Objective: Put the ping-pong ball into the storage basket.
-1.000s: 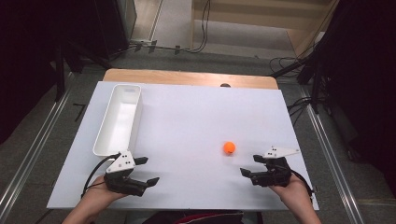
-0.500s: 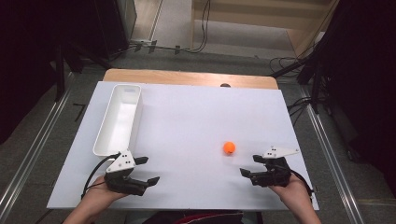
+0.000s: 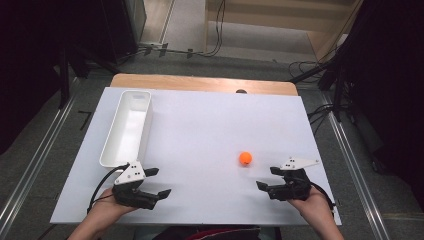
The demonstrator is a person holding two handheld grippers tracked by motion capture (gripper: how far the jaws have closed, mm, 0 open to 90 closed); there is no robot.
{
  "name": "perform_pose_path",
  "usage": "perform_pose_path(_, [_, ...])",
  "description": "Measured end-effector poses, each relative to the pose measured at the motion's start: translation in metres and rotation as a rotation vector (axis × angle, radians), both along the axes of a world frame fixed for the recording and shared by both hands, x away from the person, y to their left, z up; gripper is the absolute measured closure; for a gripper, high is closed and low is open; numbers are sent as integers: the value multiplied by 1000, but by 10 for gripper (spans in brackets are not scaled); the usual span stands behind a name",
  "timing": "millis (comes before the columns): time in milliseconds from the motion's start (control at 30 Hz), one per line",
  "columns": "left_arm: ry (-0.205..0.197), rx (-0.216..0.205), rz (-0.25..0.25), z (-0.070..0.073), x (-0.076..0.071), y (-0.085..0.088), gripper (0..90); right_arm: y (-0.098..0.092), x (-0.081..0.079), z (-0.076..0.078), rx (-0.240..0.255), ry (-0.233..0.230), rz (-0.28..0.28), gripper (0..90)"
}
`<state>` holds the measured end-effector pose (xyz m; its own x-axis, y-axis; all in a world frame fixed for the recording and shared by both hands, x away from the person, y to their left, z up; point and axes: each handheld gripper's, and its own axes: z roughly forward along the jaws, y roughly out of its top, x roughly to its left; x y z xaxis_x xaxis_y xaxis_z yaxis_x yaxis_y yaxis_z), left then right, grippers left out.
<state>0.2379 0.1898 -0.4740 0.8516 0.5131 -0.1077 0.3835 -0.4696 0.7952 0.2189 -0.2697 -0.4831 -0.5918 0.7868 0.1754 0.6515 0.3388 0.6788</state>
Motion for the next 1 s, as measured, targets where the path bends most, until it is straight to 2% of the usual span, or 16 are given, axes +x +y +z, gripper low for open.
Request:
perform_pose_path(567, [2,-5,4,0,1,-1,180,1,0,0,0,7,1,207])
perform_pose_path(867, [0,-43,-7,2,3,-8,180,1,1,-1,-8,5,10,207])
perform_pose_path(1000, [-13,-61,-11,4,5,-13,180,1,1,-1,-8,5,9,207])
